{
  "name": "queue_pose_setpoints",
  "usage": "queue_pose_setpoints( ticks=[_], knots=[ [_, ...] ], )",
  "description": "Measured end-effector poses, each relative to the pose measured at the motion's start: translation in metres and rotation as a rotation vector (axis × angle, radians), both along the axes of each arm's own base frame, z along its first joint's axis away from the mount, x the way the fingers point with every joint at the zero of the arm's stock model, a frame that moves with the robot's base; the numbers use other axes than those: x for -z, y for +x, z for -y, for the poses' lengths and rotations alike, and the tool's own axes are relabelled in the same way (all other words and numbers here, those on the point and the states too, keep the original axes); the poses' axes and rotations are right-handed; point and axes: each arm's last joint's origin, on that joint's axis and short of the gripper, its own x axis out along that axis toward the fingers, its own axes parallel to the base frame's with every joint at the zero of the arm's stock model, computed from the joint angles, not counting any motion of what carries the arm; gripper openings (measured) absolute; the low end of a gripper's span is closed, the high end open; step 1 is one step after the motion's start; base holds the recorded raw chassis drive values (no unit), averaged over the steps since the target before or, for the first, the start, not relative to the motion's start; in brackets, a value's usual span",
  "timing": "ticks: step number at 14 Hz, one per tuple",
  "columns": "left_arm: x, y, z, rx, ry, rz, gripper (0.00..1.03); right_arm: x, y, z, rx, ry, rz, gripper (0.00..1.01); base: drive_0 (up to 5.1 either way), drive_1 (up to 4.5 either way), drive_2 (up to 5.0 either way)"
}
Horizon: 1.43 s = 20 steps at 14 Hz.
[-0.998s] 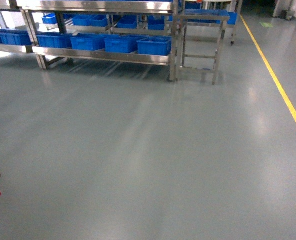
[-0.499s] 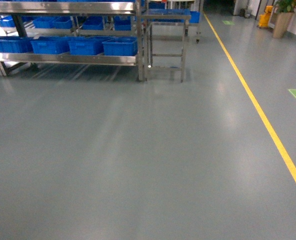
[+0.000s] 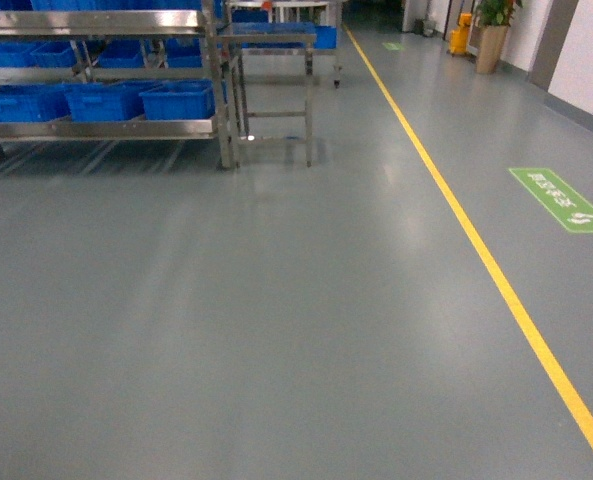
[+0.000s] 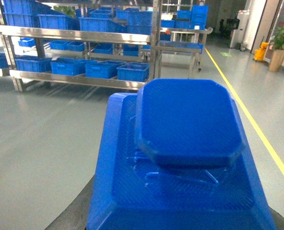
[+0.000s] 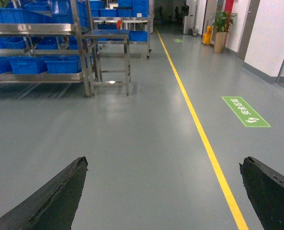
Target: Pick blue part to blue bin on bottom shelf
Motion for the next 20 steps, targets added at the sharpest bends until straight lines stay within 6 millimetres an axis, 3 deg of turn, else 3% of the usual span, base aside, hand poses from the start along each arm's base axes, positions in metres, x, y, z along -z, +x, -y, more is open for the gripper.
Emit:
queue_pose_setpoints(
  ticks=[20],
  knots=[
    [0.0007,0.0003,0.0002,-0.003,0.005,-0.006,0.43,0.0006,0.0000,0.0000,0.000,0.000,-0.006,0.98,0.0,3.93,-4.0]
  ],
)
